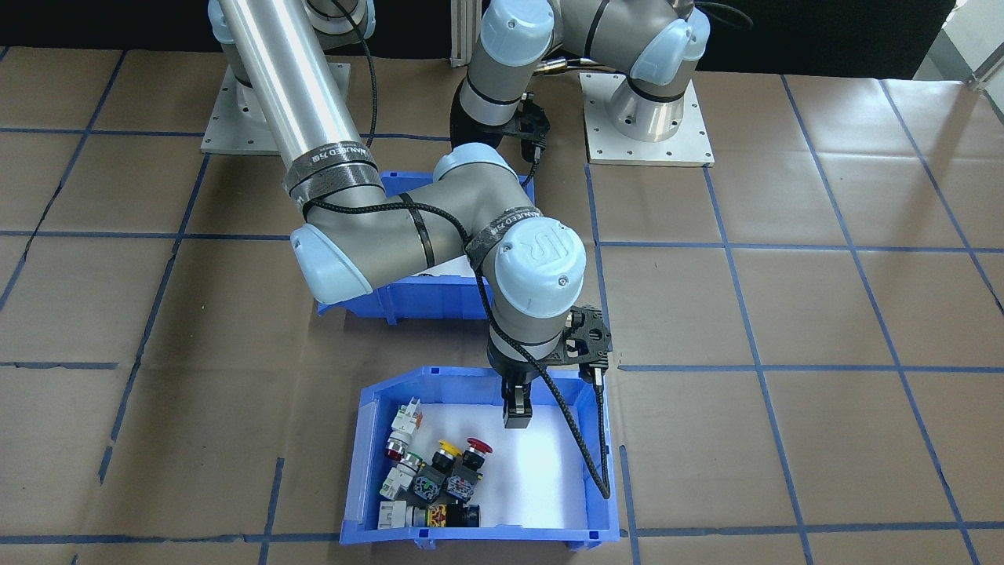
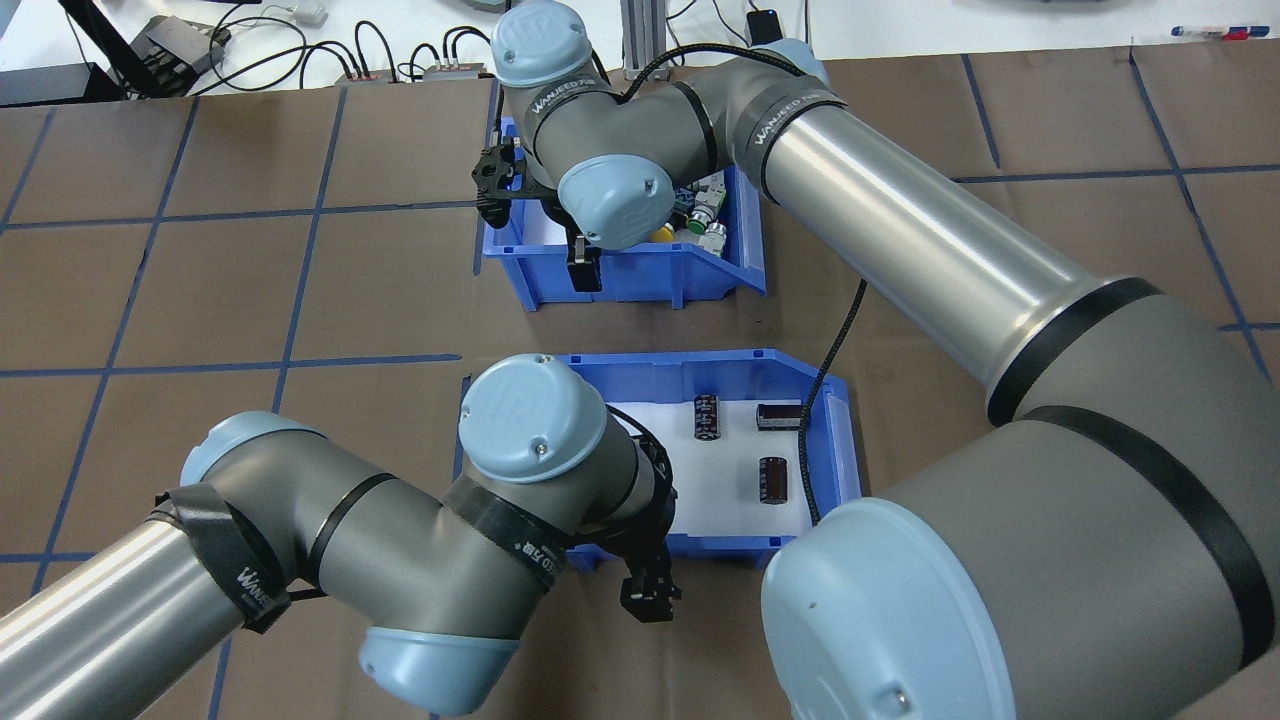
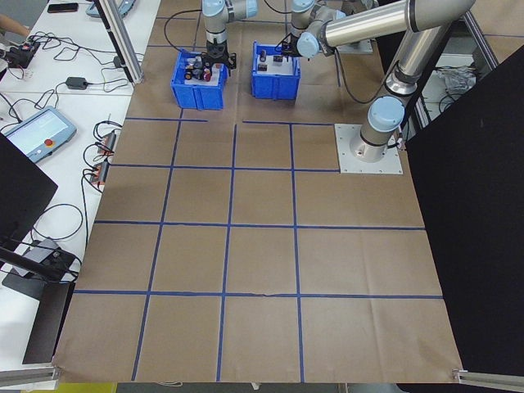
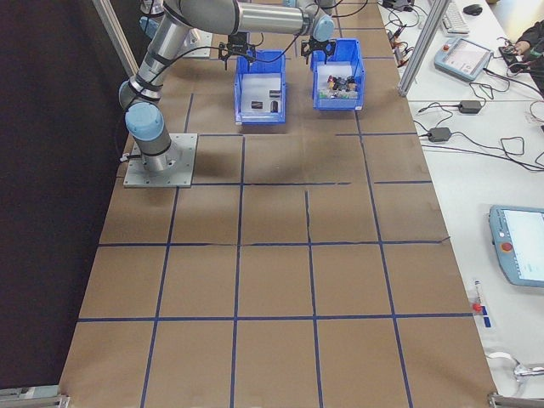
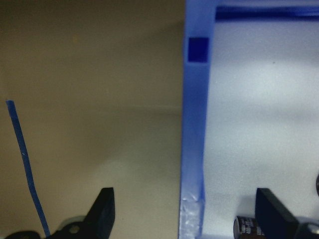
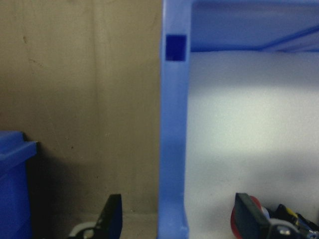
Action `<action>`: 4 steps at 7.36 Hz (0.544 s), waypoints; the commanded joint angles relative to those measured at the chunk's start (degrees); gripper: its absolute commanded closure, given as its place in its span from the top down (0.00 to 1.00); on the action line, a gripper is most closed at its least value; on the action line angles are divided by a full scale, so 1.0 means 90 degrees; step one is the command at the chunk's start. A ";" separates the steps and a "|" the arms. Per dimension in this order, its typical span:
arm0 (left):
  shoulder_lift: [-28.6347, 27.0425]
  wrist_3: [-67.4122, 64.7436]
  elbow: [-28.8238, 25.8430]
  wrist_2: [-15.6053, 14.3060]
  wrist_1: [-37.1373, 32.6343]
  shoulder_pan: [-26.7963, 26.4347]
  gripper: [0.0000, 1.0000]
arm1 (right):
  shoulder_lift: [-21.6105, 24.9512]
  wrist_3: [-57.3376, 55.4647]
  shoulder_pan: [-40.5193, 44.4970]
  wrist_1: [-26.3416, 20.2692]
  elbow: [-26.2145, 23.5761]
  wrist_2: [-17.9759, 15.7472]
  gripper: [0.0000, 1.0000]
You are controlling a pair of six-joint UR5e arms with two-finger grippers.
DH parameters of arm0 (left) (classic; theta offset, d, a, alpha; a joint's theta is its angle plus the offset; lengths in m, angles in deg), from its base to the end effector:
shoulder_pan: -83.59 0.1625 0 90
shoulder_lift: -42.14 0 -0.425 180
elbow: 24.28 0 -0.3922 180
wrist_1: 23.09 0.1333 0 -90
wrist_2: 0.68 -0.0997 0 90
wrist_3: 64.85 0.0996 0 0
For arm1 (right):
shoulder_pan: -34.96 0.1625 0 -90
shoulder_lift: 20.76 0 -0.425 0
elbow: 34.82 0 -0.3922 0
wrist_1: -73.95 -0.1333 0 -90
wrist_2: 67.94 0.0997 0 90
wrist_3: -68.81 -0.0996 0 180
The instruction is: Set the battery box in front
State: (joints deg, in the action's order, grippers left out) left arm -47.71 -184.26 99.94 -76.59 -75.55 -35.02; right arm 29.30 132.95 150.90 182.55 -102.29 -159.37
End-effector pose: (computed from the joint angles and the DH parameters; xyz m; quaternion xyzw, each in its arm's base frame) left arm -0.3438 -0.3013 0.2774 0.7037 -0.6992 -0.1096 0.0627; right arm 0.4452 -0.6162 0.2735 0.7074 -0.7066 0.0057 0.0152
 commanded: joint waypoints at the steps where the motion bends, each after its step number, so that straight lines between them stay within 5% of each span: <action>1: -0.0434 -0.0110 0.0006 -0.0033 0.0573 -0.0033 1.00 | 0.0042 0.0060 -0.0001 0.0004 0.0025 -0.0230 0.05; 3: -0.0710 -0.0238 0.0016 -0.0053 0.0839 -0.0063 0.97 | 0.0130 0.0100 -0.0001 0.0004 0.0093 -0.0251 0.00; 4: -0.0701 -0.0247 0.0016 -0.0169 0.0839 -0.0063 0.70 | 0.0304 0.0206 -0.0117 -0.0006 0.0152 -0.0280 0.00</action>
State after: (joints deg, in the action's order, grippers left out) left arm -53.50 -186.25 100.06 -77.24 -68.48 -35.52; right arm 30.52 134.01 150.65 182.57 -101.53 -161.56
